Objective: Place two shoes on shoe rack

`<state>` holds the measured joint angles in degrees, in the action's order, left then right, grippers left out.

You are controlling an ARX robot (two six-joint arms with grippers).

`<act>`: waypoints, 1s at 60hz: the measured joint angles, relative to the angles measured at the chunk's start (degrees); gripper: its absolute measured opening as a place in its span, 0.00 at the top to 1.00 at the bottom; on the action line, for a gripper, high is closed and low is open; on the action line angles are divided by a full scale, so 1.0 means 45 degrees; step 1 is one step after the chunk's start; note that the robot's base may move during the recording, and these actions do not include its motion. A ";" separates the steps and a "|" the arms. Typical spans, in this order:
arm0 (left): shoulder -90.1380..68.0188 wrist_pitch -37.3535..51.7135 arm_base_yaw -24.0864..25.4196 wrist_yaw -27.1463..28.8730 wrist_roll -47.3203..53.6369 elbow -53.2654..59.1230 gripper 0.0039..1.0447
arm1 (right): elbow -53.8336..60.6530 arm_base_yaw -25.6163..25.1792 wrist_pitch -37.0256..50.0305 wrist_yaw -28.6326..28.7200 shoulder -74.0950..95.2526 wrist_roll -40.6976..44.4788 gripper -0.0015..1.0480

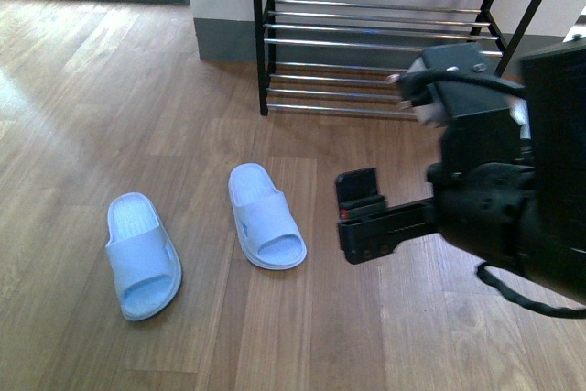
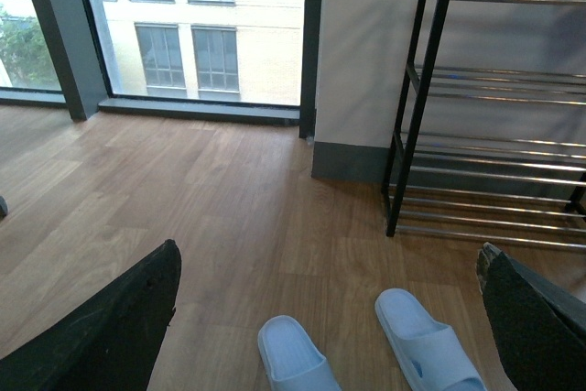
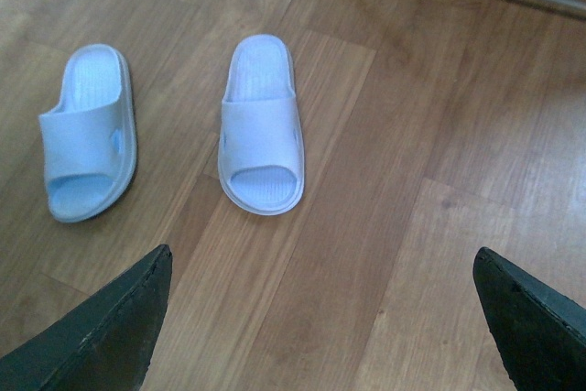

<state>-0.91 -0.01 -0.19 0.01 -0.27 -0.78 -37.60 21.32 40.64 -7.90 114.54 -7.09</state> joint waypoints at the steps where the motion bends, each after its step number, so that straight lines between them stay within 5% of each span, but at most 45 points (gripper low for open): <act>1: 0.0000 0.0000 0.0000 0.0000 0.0000 0.0000 0.09 | -0.0359 0.0053 -0.0112 -0.0068 0.0408 0.0000 0.09; 17: 0.0000 0.0000 0.0000 0.0000 0.0000 0.0000 0.09 | -0.6907 0.0568 -0.2268 -0.0704 0.6606 -0.0019 0.09; 24: 0.0000 0.0000 0.0000 0.0000 0.0000 0.0000 0.09 | -0.8830 0.0748 -0.0991 -0.0845 0.8553 0.1914 0.09; 30: 0.0000 -0.0005 0.0000 0.0000 0.0000 0.0000 0.09 | -1.0360 0.0831 -0.2229 -0.0578 0.9520 0.2409 0.09; 60: 0.0000 0.0000 0.0000 0.0000 0.0000 0.0000 0.09 | -1.8802 0.0908 -0.9806 -0.2681 1.2993 -0.5032 0.09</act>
<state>-0.91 -0.01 -0.19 0.01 -0.27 -0.78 -122.21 25.41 -3.49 -19.97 173.01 -29.74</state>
